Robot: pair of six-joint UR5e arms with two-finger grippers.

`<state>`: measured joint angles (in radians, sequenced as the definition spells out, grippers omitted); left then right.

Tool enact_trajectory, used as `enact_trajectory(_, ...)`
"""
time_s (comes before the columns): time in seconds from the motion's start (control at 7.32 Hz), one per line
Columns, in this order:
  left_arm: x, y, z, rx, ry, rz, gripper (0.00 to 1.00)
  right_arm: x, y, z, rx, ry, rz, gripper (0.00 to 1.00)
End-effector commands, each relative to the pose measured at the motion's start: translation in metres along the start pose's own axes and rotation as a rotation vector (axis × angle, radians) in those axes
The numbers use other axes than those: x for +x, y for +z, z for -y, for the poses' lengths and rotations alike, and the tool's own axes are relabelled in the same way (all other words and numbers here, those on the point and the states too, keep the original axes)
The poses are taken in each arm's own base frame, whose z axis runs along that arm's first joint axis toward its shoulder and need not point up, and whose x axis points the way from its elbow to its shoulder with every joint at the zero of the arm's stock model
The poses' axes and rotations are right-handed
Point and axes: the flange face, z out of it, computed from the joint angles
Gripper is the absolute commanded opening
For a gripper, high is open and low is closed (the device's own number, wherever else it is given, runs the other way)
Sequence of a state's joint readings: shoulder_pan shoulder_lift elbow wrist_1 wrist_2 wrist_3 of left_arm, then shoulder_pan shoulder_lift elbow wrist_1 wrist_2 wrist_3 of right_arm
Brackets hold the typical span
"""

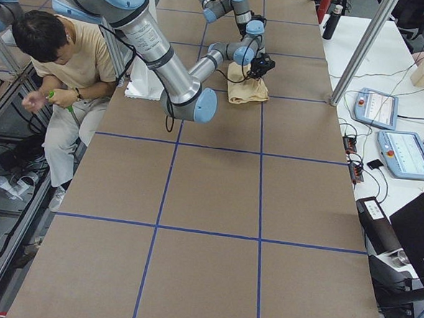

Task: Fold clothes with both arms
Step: 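Grasp the near edge with both grippers and lift it toward the far edge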

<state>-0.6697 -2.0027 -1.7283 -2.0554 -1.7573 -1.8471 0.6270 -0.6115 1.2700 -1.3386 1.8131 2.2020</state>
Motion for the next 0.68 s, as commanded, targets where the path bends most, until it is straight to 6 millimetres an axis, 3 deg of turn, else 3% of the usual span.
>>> enact_trajectory(0.0,-0.008,0.02,0.018,-0.007,0.016,-0.018,0.0,-0.024,0.021,0.002,0.029,0.014,-0.027,0.0)
enact_trajectory(0.14,-0.015,0.032,0.023,-0.008,0.016,-0.018,0.0,-0.023,0.031,0.006,0.024,0.011,-0.017,0.73)
enact_trajectory(0.27,-0.02,0.041,0.03,-0.001,0.039,-0.021,0.61,-0.029,0.034,0.003,0.017,0.008,-0.005,1.0)
enact_trajectory(0.41,-0.019,0.036,0.045,0.018,0.069,-0.026,1.0,-0.035,0.035,0.005,0.022,0.003,0.016,1.0)
enact_trajectory(0.55,-0.018,0.034,0.051,0.026,0.067,-0.028,1.0,-0.041,0.031,0.013,0.031,-0.021,0.025,1.0)
